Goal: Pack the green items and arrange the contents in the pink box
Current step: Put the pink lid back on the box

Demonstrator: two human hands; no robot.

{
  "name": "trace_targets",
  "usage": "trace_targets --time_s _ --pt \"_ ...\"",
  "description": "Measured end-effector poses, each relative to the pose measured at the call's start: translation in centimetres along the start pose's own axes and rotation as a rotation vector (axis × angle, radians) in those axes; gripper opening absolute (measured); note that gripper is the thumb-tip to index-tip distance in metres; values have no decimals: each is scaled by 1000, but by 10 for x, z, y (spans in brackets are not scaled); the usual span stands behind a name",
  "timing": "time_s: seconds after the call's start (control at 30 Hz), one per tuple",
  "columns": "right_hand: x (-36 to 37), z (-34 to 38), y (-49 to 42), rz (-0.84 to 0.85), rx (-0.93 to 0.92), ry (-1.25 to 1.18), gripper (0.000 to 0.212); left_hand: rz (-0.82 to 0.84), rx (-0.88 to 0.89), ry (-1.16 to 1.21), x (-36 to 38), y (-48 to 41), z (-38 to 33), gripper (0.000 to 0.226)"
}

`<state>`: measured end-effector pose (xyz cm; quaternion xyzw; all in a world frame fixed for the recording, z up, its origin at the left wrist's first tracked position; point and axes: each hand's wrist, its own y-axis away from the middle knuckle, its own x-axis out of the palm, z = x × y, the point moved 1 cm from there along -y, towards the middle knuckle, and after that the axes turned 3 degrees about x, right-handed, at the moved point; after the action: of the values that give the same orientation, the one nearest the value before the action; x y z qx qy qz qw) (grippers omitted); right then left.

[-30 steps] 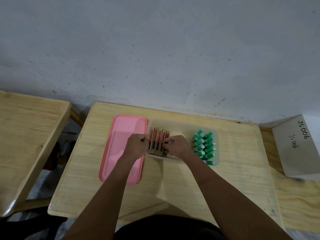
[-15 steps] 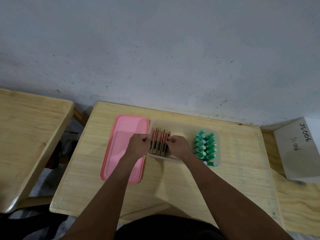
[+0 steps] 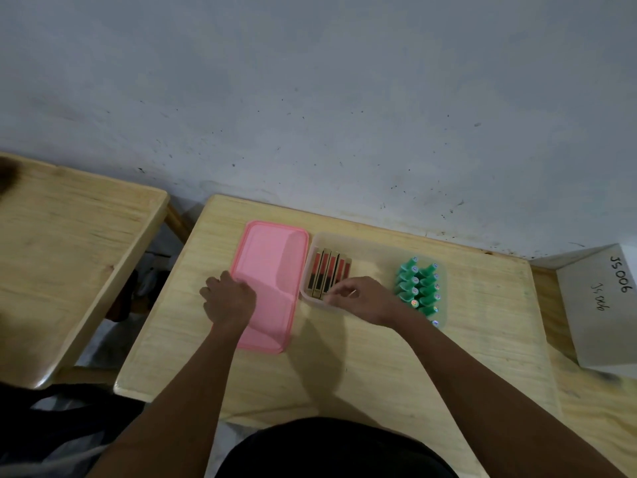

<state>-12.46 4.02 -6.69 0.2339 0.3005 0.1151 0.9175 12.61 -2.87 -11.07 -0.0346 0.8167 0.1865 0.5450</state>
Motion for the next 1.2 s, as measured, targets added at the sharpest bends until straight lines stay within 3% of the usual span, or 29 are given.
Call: trace_targets --time_s 0.17,0.5,0.63,0.73,0.83,0.9,1.0,1.1,1.13,1.2 --pt "8 1 1 -45 -51 130 15 -2 -34 63 0 -3 16 30" --pt "14 4 8 -111 11 172 18 30 -5 349 -17 -7 16 26" --pt "13 7 10 -99 20 191 20 -77 131 401 -36 -1 2 15" --pt "9 12 10 -141 -5 140 34 -244 279 410 -48 6 -6 10" --pt "-10 26 13 -255 3 -107 47 -383 410 389 -58 13 -17 13" --pt "-27 39 17 -275 60 -472 53 -468 543 327 -64 23 -26 18" --pt "-53 50 23 -153 82 -1024 68 -568 702 245 -67 43 -39 23" --pt "-76 51 34 -65 83 -1274 70 -667 909 201 -60 58 -50 13" --pt "-81 50 38 -70 85 -1313 69 -696 989 179 -57 63 -54 8" --pt "-91 47 45 -121 98 -1356 43 -728 1113 147 -49 71 -62 11"
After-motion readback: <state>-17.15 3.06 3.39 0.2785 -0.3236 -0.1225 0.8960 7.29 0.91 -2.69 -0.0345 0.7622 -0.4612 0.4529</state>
